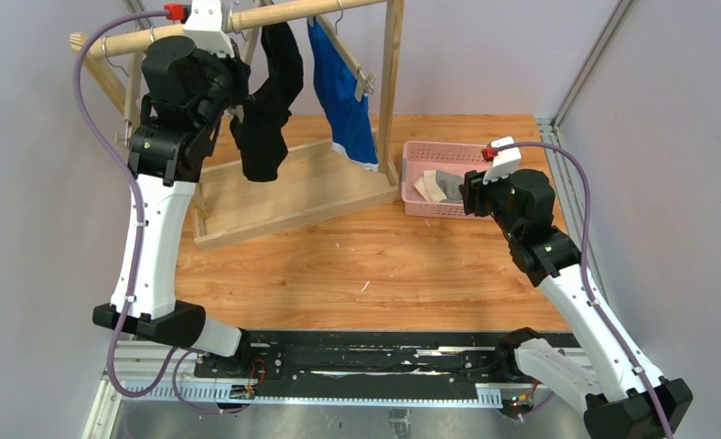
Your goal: Remove the underwear clipped to the hanger
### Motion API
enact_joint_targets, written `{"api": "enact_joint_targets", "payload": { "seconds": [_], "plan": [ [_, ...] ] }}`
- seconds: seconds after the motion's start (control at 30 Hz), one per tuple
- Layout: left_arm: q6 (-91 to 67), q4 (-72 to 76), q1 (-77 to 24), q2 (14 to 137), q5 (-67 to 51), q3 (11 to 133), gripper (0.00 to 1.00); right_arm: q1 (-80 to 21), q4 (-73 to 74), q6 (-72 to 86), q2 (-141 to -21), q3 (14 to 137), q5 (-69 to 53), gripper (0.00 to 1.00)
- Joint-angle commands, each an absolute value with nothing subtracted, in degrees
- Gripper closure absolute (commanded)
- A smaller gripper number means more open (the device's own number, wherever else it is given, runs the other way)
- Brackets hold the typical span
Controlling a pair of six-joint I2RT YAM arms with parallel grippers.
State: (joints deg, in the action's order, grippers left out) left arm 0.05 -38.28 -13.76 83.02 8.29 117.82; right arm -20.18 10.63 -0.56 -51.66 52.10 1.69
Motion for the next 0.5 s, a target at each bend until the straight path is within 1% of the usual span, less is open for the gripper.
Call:
{"api": "enact_joint_targets", "payload": {
  "seconds": [0.0, 0.17, 0.33, 0.47],
  "plan": [
    [1.13, -31.3, -14.15, 79.54, 8.79, 117.1, 1.0, -21.01, 9.19, -1.47, -51.9, 51.84, 1.66, 0.5],
    [0.6, -33.3, -14.15, 77.76, 7.38, 115.84, 1.0, -21.01, 9.14, -1.49, -52.03, 51.88, 1.65, 0.5],
    [1.16, -33.39, -14.14, 72.26, 5.71, 109.32, 1.0, -21.01, 9.06, -1.41, -52.2, 51.64, 1.54, 0.5],
    [0.62, -34.59, -14.14, 67.51, 2.14, 103.87, 1.0, -21.01, 8.83, -1.03, -52.76, 51.6, 1.5, 0.5]
  ]
}}
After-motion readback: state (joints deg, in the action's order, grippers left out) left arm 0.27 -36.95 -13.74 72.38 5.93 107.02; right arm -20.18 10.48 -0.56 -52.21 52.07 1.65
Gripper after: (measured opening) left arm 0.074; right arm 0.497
